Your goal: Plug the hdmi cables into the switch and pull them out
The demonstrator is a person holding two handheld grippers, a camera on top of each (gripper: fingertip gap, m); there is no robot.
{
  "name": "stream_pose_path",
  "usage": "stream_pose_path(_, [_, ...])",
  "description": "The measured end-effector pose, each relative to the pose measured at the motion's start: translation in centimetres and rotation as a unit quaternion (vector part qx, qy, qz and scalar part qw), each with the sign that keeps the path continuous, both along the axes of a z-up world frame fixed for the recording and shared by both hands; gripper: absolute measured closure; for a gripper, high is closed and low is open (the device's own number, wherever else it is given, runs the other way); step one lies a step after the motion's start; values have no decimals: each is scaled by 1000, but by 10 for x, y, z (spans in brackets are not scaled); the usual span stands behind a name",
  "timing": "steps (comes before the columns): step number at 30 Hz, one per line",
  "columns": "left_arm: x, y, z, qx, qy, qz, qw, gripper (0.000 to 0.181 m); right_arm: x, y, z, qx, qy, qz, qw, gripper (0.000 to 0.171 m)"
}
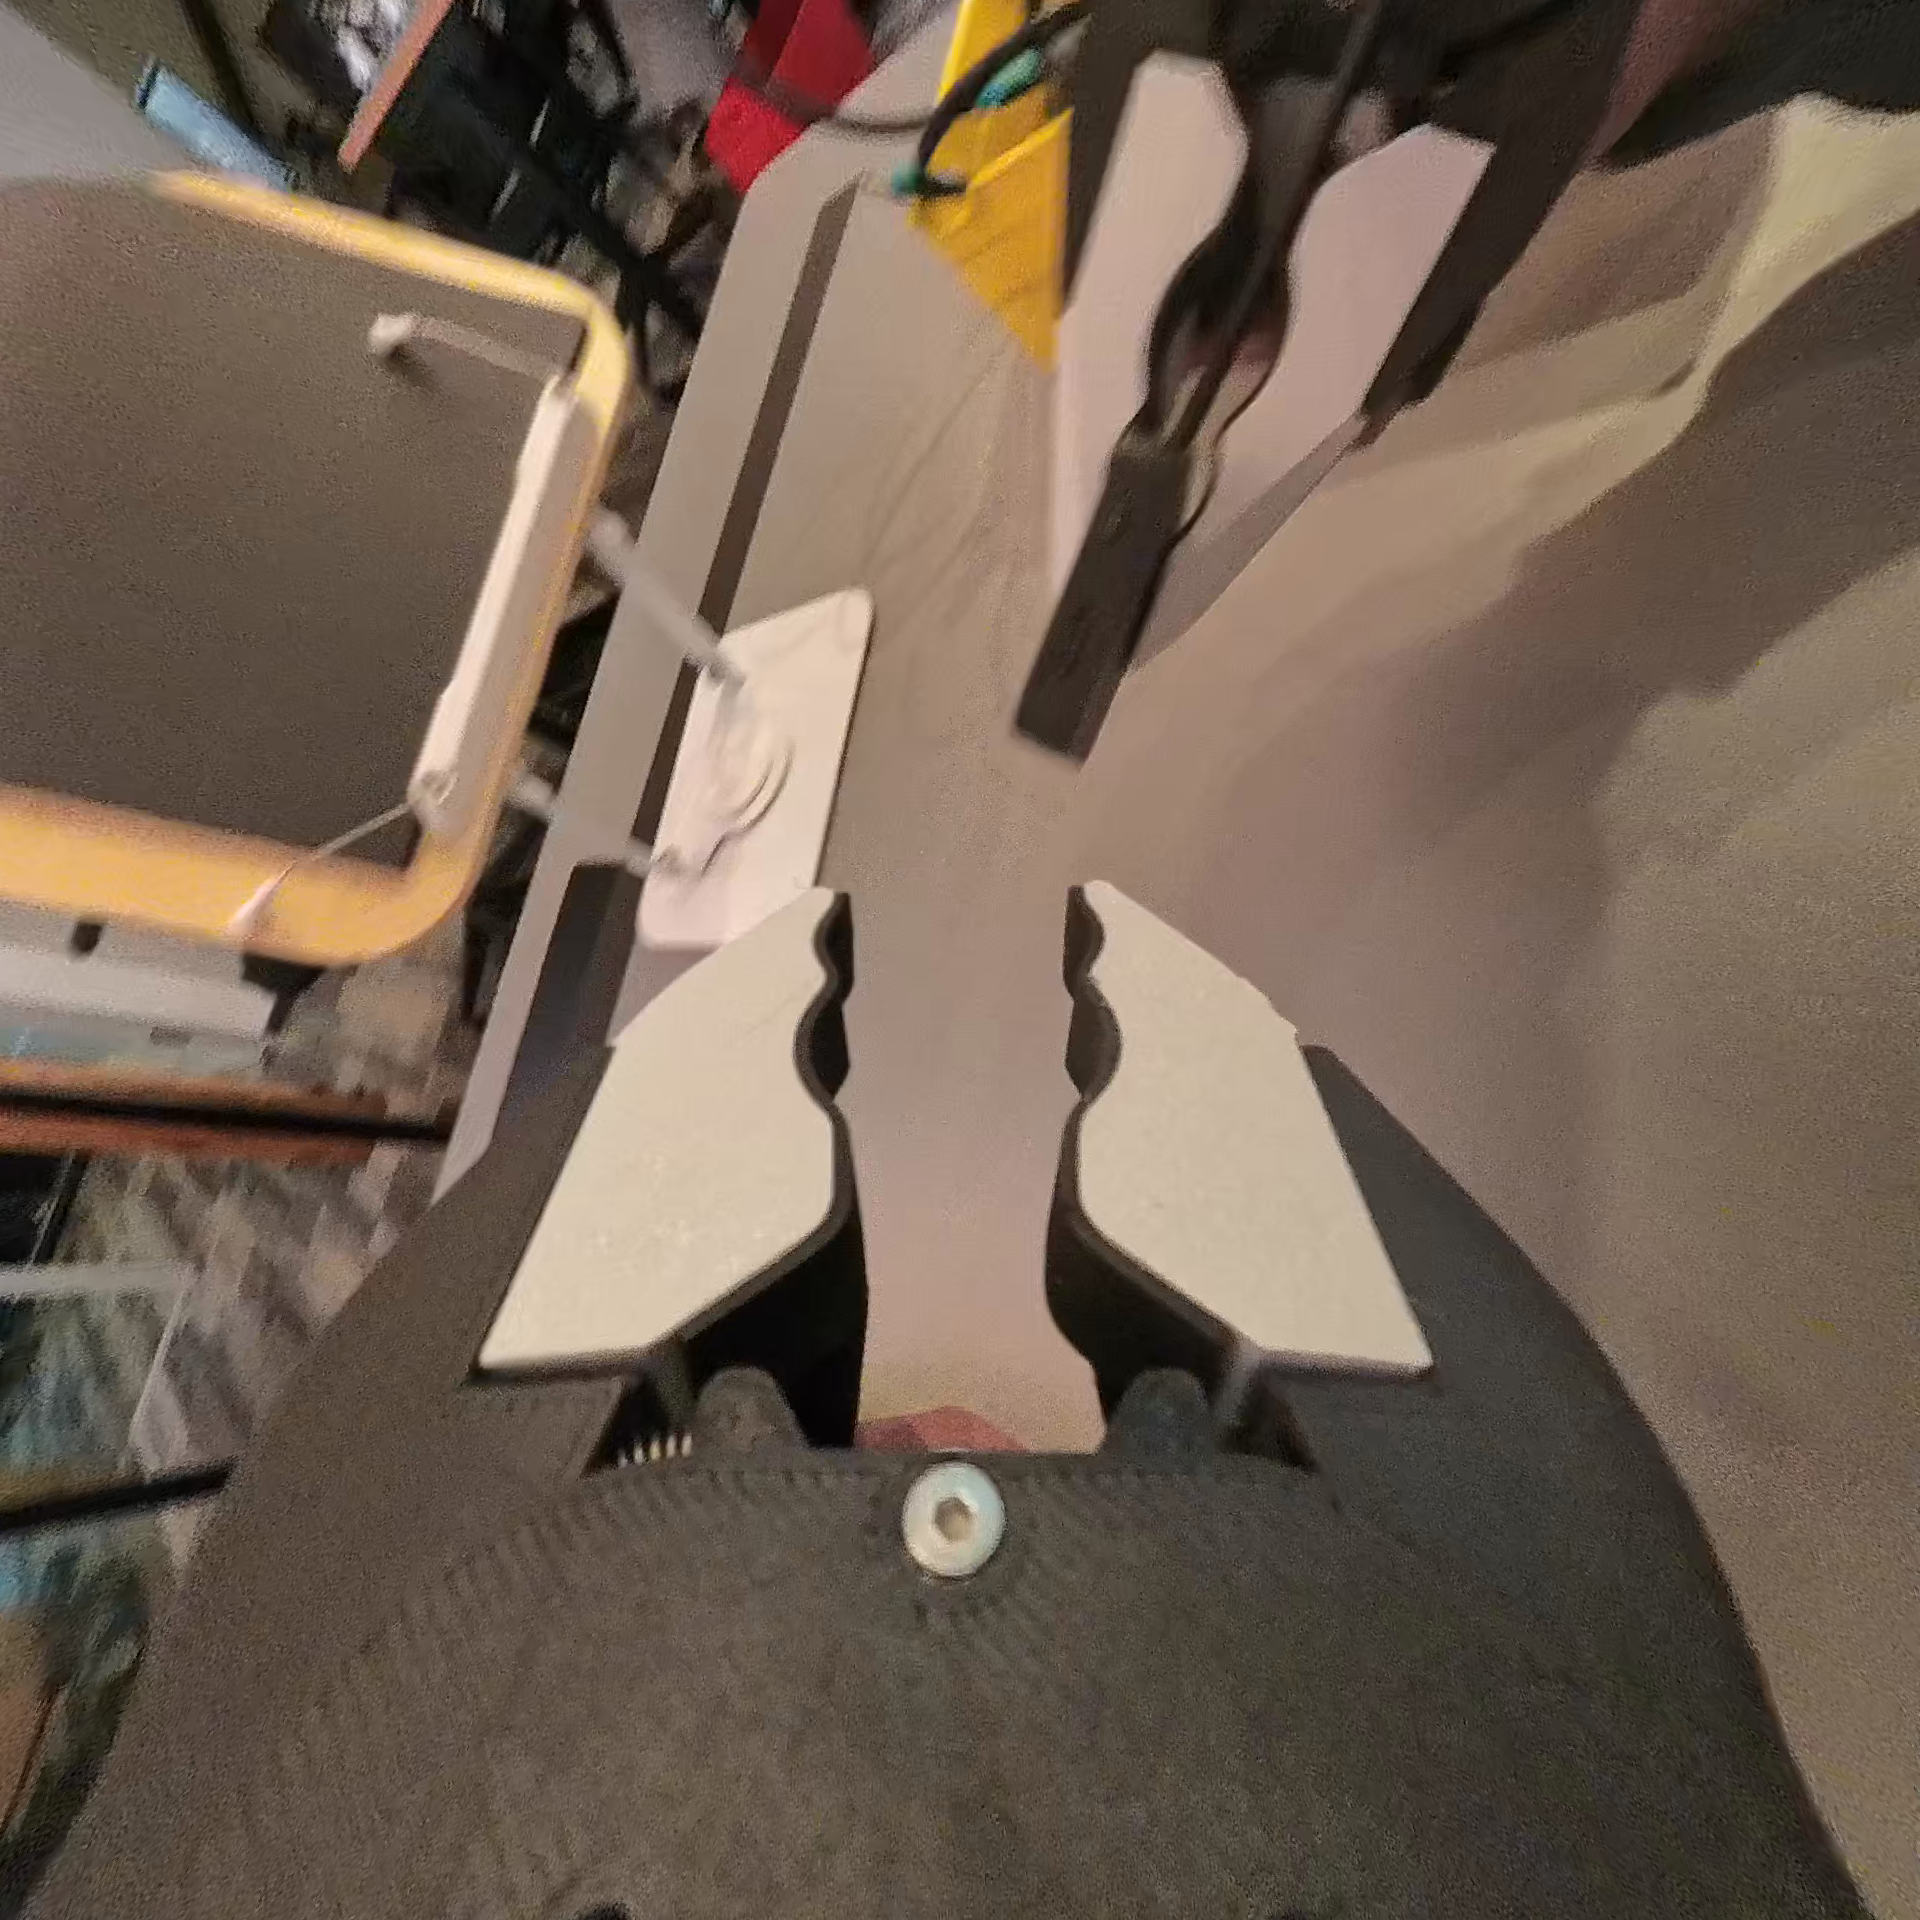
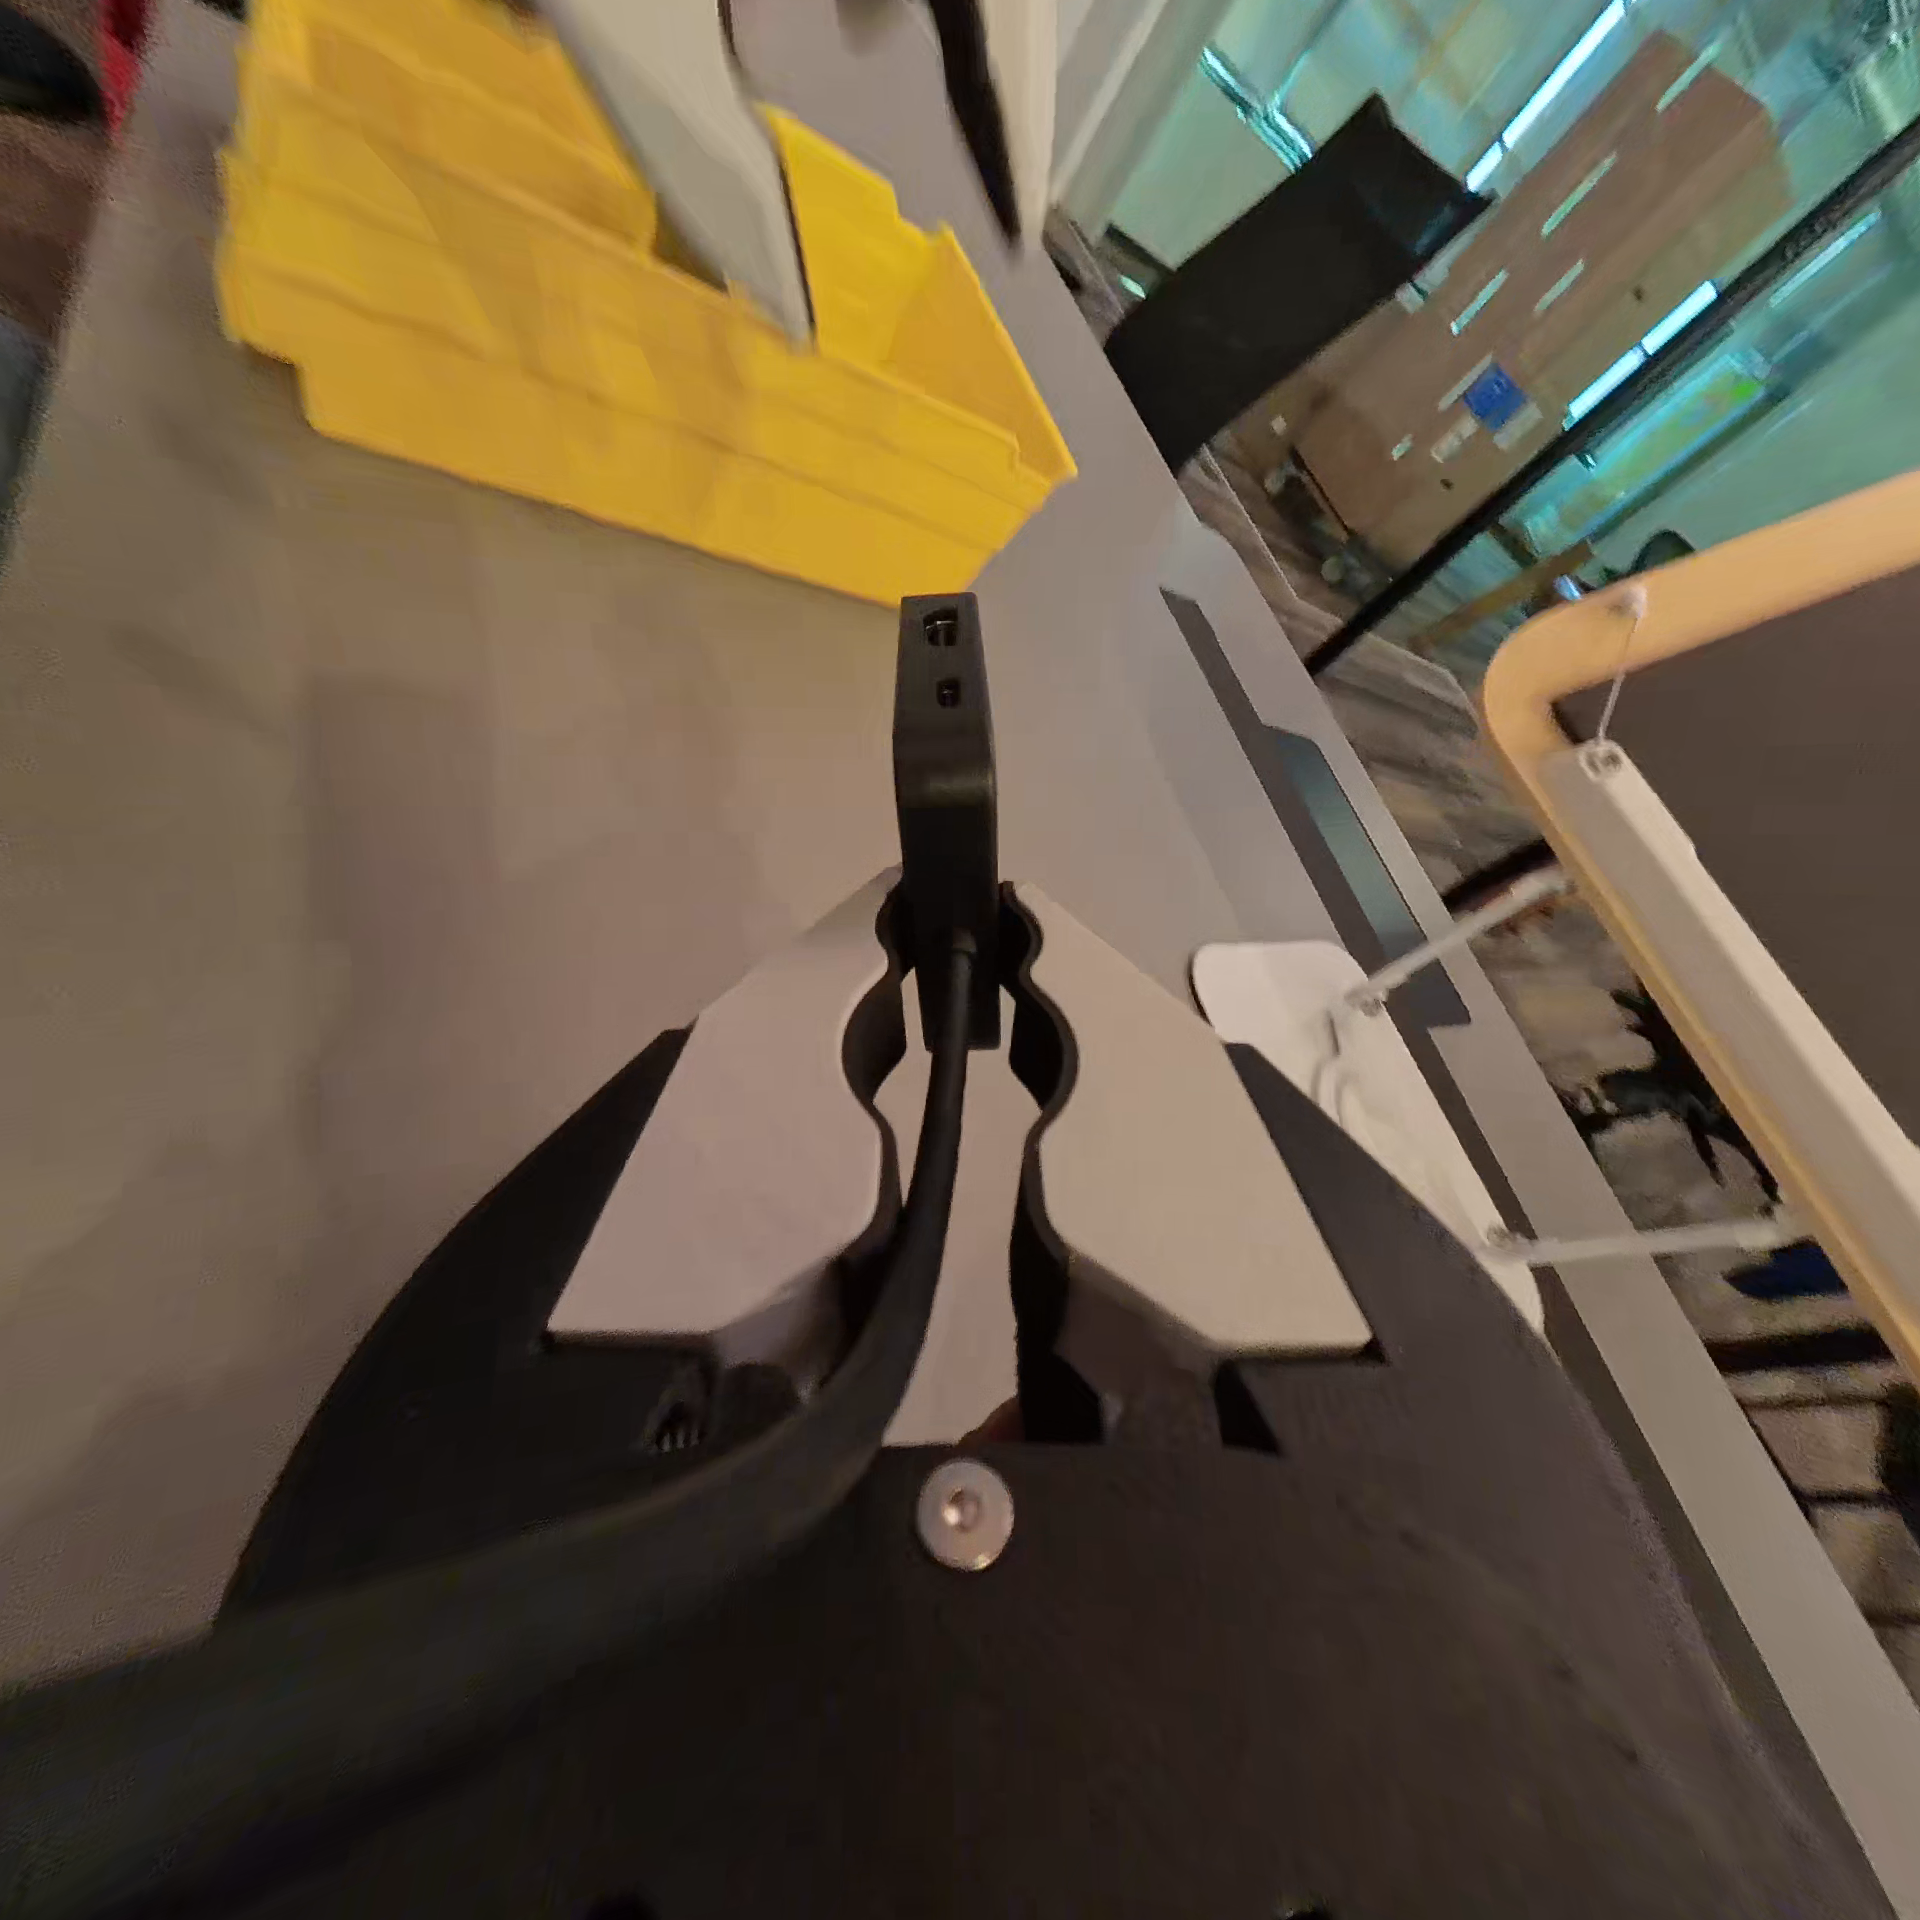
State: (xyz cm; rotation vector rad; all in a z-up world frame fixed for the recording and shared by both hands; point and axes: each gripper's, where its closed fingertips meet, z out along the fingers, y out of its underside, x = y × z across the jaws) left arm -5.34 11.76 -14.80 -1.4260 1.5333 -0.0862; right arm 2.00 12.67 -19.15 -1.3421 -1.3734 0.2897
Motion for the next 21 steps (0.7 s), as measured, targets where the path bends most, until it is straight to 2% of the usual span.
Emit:
stream_pose_path(3, [-69, 20, 7, 8, 82, 94, 992, 142, 14, 13, -17, 11, -31, -38, 999, 160])
stream_pose_path(5, [-123, 28, 1, -19, 136, 171, 976, 141, 17, 19, -24, 8, -29, -53, 998, 160])
stream_pose_path(8, [-198, 28, -26, -80, 189, 277, 939, 140, 18, 24, -36, 5, -28, -65, 997, 160])
stream_pose_path(10, [-230, 18, -54, -139, 208, 313, 916, 137, 17, 25, -45, 2, -33, -68, 997, 160])
stream_pose_path(15, [-246, -9, -116, -221, 250, 281, 900, 135, 15, 26, -60, -3, -41, -70, 997, 160])
stream_pose_path(18, [-239, -14, -134, -259, 250, 264, 895, 135, 15, 26, -66, -9, -40, -71, 997, 160])
stream_pose_path(21, [-232, -10, -148, -257, 260, 248, 897, 136, 15, 25, -71, -14, -40, -69, 997, 160])
